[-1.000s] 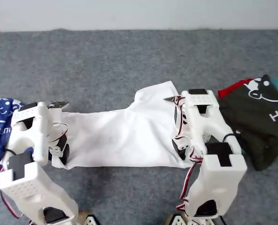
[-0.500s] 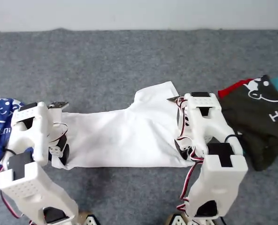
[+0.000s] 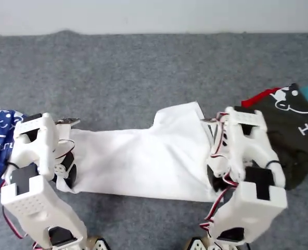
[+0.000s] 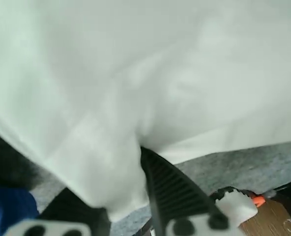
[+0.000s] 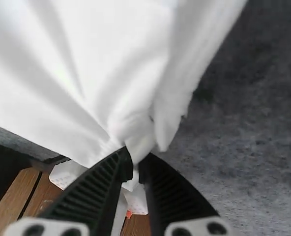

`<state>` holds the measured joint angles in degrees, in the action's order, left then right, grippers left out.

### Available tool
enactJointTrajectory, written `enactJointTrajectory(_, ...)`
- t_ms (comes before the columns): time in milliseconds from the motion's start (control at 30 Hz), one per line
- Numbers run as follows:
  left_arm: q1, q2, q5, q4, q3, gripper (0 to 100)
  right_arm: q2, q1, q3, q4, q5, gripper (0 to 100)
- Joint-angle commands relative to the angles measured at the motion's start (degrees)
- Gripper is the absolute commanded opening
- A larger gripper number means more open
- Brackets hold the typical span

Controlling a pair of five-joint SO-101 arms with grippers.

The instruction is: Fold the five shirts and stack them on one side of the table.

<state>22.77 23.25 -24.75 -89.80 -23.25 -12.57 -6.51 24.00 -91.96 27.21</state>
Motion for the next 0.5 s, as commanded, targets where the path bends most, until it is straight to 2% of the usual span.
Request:
enactJointTrajectory(0, 0.4, 1.5, -0.9, -2.2, -6.0, 1, 3.4, -2.1, 2.8, 1.8, 2.0, 1.0)
enactJointTrajectory(200, 0.7, 1.7, -3.3, -2.0, -6.0, 1, 3.2, -2.2, 9.9, 12.6, 2.8, 2.1)
enactJointTrajectory(367, 0.4, 1.1, -3.3, -2.2, -5.1, 2, 3.6, -2.2, 10.5, 9.6, 0.0, 11.0)
enactJointTrajectory(467, 0.8, 1.1, -3.3, -2.5, -3.1, 9, 5.6, -2.2, 8.9, 6.2, 0.0, 17.2)
